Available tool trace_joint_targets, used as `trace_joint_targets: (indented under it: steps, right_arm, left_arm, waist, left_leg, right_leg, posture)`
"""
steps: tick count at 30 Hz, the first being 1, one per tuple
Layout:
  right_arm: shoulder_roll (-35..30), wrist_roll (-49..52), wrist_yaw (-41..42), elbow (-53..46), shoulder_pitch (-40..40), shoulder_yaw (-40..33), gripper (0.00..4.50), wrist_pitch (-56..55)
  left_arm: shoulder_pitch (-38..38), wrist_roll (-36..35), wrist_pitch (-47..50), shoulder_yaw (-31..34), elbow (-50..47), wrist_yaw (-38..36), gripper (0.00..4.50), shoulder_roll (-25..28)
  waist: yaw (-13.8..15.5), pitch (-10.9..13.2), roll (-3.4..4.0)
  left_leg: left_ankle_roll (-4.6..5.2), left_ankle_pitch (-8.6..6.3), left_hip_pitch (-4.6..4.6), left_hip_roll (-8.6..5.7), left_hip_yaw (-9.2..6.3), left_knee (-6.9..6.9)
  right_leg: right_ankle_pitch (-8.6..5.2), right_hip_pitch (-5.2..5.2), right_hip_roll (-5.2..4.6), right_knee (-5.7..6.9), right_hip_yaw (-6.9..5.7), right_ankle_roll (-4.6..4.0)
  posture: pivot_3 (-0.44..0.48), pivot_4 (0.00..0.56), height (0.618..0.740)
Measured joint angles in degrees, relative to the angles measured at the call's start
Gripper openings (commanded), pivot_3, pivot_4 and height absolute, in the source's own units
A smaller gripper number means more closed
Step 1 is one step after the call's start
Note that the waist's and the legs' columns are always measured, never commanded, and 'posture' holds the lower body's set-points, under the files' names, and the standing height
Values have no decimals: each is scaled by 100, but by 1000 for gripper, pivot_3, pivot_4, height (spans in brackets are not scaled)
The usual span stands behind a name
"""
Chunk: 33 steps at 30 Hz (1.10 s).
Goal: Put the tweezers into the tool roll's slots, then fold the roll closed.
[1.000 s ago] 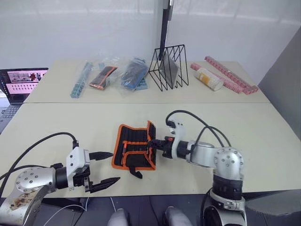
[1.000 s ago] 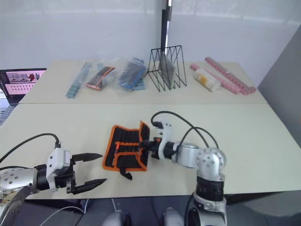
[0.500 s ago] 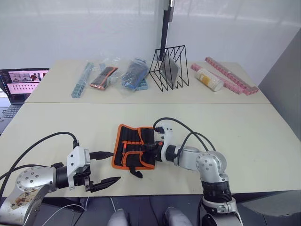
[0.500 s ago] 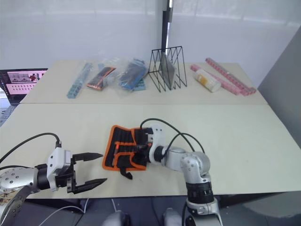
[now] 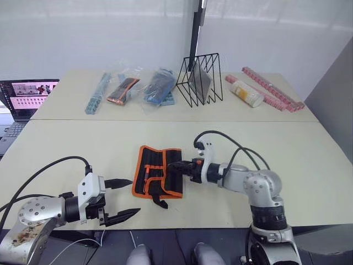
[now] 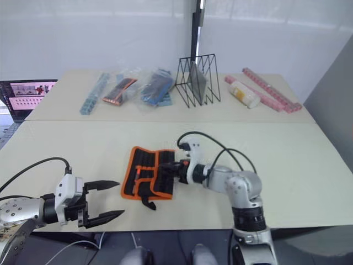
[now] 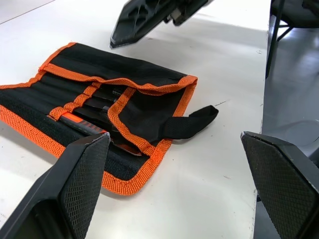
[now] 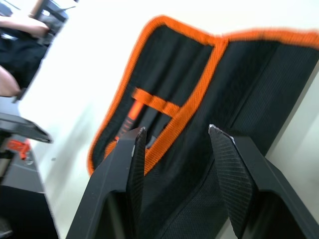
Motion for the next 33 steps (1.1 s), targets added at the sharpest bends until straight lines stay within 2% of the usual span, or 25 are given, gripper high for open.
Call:
trace_joint_targets:
  steps: [5, 8, 11, 12, 16, 22, 29, 33]
  right_arm:
    - [-327, 54, 648, 14, -52, 59, 2136, -284]
    - [-514, -176, 1141, 14, -20, 322, 1326, -862]
    - [-841, -926, 1891, 79, 232, 1011, 260, -2151]
    - [-907, -1184, 2029, 189, 277, 1200, 36, -2486]
    - [-1017, -2153, 2407, 966, 348, 1842, 36, -3620]
    - [-956, -2671, 2649, 1499, 303, 2030, 36, -4370]
    - [-938, -2964, 2643, 1584, 270, 2081, 36, -4409]
    - [-913, -3017, 2643, 1561, 271, 2092, 36, -4405]
  left_arm:
    - [-3, 1, -26, 2, 0, 4, 4500, 13]
    - [-4, 1, -63, 5, 0, 4, 4500, 20]
    - [1, -1, -67, 22, 3, 2, 4500, 81]
    - [1, -2, -69, 34, 3, 1, 4500, 95]
    - [14, -10, -67, 103, 11, 5, 4500, 115]
    - [152, -214, 376, 235, 16, 235, 4500, 100]
    - [-215, -944, 2029, 409, 137, 1545, 4500, -349]
    - [-451, -1360, 2876, 447, 137, 2380, 4500, -810]
  waist:
    - [-15, 0, 0]
    - [-14, 0, 0]
    - [-13, 1, 0]
    - [-14, 0, 0]
    - [-11, 1, -1]
    - [-19, 0, -3]
    - [-3, -13, -24]
    - [0, -15, -26]
  left_leg:
    - [0, 0, -1, 0, -1, -1]
    - [0, 0, 0, 0, -1, 0]
    - [0, 0, 0, -1, -3, 0]
    - [0, 0, 0, -1, -2, 1]
    - [0, 0, 1, -1, -2, 5]
    - [0, 0, 14, 1, -2, 5]
    - [-3, 4, 31, -1, -8, 21]
    - [-3, 4, 35, -7, -15, 23]
  right_leg:
    - [0, 0, 0, -1, 0, 0]
    - [0, 1, 0, -1, 0, 0]
    - [0, 1, -1, -2, -1, 0]
    - [0, 1, -1, -2, -2, 0]
    - [0, 2, -1, 0, -2, 0]
    - [0, 11, 0, 5, -2, -1]
    - [0, 23, -1, 37, -3, 0]
    - [0, 23, -3, 54, -3, -1]
  posture:
    - [0, 150, 687]
    - [0, 150, 687]
    - [0, 150, 687]
    - [0, 150, 687]
    - [0, 150, 687]
    - [0, 150, 687]
    - [0, 150, 687]
    - [0, 150, 687]
